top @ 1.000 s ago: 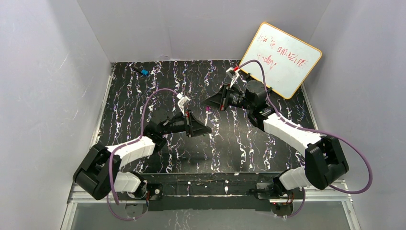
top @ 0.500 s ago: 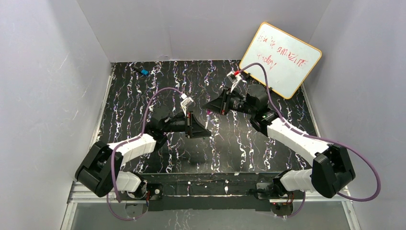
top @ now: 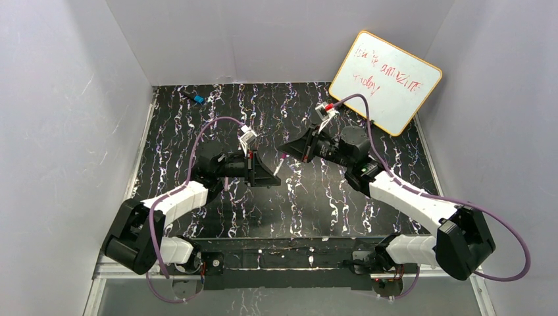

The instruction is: Insert the pens into the pen caps

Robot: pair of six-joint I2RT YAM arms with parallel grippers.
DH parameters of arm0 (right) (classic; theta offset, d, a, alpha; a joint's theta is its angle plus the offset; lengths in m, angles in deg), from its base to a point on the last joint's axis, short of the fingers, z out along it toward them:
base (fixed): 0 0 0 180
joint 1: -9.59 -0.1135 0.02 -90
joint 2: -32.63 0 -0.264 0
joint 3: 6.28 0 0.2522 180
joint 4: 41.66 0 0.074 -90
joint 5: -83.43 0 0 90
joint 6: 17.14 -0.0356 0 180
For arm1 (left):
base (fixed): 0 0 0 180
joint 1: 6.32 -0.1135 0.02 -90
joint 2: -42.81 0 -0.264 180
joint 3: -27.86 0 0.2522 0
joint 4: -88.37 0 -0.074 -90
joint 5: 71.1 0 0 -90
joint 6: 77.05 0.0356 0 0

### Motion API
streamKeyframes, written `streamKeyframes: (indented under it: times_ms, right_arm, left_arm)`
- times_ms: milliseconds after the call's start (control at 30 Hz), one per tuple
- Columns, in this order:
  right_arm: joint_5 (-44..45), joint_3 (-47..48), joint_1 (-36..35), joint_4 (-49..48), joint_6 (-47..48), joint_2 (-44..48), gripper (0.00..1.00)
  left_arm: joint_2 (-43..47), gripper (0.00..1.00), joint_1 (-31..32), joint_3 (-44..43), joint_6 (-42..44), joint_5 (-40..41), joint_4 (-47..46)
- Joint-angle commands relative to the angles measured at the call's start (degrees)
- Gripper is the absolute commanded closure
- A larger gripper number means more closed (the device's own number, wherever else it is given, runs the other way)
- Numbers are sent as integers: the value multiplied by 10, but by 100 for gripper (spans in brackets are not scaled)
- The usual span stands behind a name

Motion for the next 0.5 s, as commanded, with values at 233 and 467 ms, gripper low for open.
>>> streamKeyframes:
  times_ms: [233, 467]
  right_arm:
    - [-107, -52, -112, 78, 0, -40, 99]
    - [-97, -73, -136, 74, -12, -41, 99]
  left_arm:
    - [21, 100, -33, -94, -20, 139, -62]
    - [32, 100, -53, -91, -18, 150, -62]
